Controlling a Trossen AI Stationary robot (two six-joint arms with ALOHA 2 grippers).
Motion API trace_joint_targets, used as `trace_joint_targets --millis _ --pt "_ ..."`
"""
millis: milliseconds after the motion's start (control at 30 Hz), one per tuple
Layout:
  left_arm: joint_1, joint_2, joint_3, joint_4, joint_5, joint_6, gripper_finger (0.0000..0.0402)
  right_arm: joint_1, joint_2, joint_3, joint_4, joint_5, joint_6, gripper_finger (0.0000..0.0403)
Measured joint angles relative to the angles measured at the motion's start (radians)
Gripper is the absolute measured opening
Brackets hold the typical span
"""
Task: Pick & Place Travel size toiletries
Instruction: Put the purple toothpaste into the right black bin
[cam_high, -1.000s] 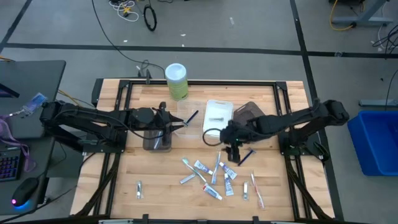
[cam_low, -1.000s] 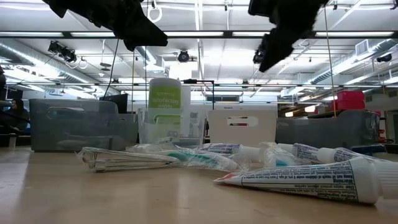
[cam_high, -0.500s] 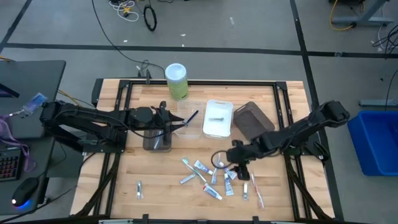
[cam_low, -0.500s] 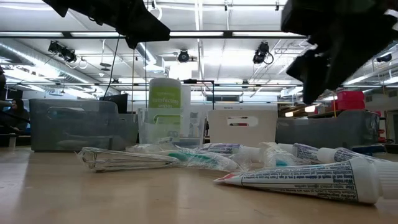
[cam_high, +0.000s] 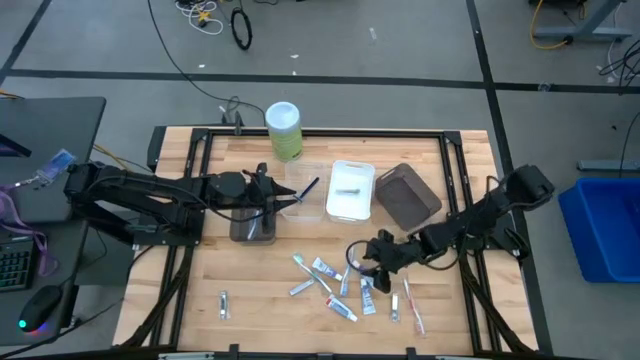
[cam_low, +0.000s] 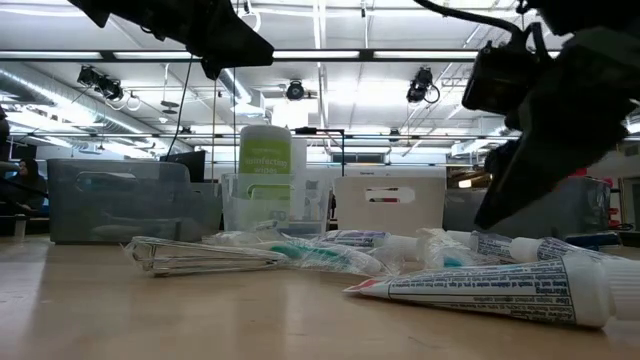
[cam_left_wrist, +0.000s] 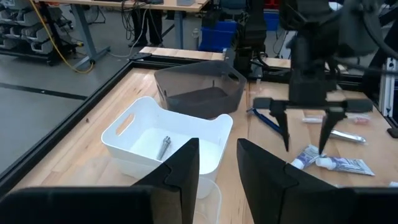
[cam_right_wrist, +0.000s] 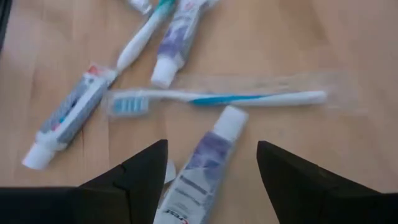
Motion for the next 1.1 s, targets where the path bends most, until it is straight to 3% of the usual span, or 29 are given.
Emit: trace_joint_targets --millis 433,700,833,967,1100 --pt "0.000 0.000 0.000 -0.005 0.000 0.004 0.0116 0.017 0.150 0.022 0.030 0.076 -0.059 0.0205" --pt "0.000 0.000 0.000 -0.008 0.000 0.007 0.0116 0.006 0.144 0.021 0.015 0.079 -0.118 0.0105" --pt "0.000 0.000 0.000 -0.009 0.000 0.007 0.0116 -0.013 0.113 0.021 0.009 0.040 -0.111 0.0072" --pt "0.000 0.000 0.000 -0.009 0.000 0.007 0.0116 -0.041 0.015 0.054 -0.045 -0.040 -0.166 0.0074" --pt "0.000 0.000 0.000 -0.010 0.000 0.007 0.0116 -0.079 -0.121 0.100 -0.204 0.001 -0.216 0.0077"
